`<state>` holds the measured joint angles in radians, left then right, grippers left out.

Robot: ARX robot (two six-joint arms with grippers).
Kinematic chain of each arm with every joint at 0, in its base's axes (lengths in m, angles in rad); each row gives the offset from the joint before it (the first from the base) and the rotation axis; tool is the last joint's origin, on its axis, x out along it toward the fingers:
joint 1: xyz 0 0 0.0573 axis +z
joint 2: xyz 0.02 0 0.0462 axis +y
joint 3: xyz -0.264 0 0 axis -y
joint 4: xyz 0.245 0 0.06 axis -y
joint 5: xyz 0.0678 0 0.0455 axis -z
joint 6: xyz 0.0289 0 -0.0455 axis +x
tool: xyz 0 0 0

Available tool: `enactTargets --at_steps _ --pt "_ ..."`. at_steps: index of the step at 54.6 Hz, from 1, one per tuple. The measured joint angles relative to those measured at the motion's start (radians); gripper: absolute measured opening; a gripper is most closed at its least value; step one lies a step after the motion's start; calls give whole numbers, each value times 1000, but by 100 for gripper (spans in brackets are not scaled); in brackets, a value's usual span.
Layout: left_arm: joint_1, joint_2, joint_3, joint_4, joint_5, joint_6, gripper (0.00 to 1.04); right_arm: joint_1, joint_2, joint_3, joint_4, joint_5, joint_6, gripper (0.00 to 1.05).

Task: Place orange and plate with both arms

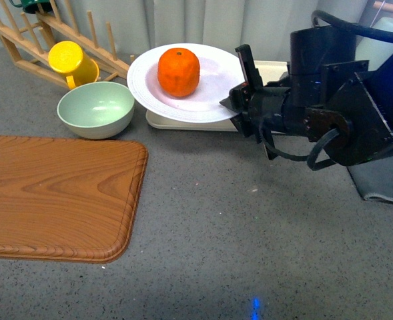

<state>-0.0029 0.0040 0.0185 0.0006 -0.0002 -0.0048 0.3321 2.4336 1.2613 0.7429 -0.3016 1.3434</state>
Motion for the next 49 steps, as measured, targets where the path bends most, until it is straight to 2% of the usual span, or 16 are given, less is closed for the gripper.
enactTargets --at_steps 23,49 --pt "0 0 0 0 0 0 98 26 87 78 -11 182 130 4" --pt "0 0 0 0 0 0 98 45 133 164 -90 227 151 6"
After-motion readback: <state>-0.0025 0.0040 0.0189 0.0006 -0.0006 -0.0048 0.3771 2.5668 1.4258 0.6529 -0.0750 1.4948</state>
